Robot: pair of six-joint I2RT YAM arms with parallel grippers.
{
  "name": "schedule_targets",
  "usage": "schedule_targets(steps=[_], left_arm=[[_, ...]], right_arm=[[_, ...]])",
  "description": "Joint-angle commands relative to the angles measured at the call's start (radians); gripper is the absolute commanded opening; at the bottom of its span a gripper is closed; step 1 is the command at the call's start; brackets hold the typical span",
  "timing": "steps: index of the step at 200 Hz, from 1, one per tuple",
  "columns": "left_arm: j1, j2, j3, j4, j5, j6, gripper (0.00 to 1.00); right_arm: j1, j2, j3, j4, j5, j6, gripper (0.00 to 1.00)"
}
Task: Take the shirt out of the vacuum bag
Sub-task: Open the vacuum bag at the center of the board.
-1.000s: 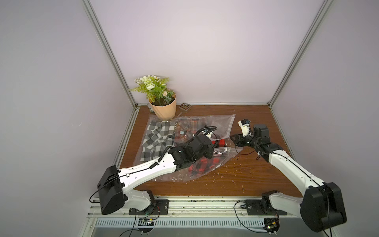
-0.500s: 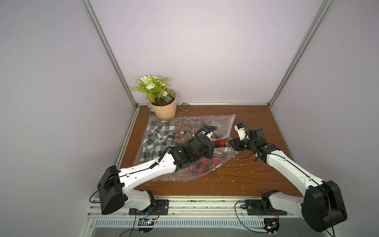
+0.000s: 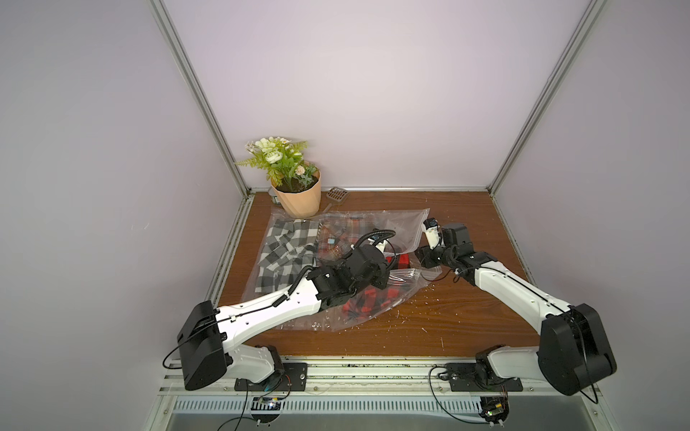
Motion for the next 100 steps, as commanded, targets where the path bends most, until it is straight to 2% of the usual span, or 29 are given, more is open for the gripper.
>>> schedule_targets(steps=[1, 18, 26, 52, 65, 79, 100], left_arm=[[0.008, -0.006, 0.000, 0.025, 0.001, 0.005, 0.00], [0.008, -0.007, 0.000, 0.023, -0.001, 0.005, 0.00], [0.008, -0.009, 0.001, 0.023, -0.001, 0.005, 0.00], [0.009, -0.022, 0.000, 0.013, -0.017, 0.005, 0.00], [0.008, -0.040, -0.007, 0.008, -0.033, 0.007, 0.00], [0.008, -0.059, -0.012, -0.004, -0.061, 0.011, 0.00], [0.016, -0.084, -0.025, -0.021, -0.089, 0.008, 0.00]], right_arm=[[0.005, 0.039, 0.041, 0.047, -0.032, -0.025, 0.56], [0.005, 0.060, 0.042, 0.064, -0.051, -0.020, 0.53], [0.004, 0.066, 0.039, 0.074, -0.049, -0.014, 0.48], [-0.002, 0.061, 0.038, 0.076, 0.030, 0.033, 0.11], [-0.019, 0.041, 0.024, 0.090, 0.031, 0.053, 0.00], [-0.049, 0.017, 0.008, 0.103, 0.021, 0.083, 0.00], [-0.115, -0.012, -0.030, 0.131, -0.058, 0.132, 0.00]])
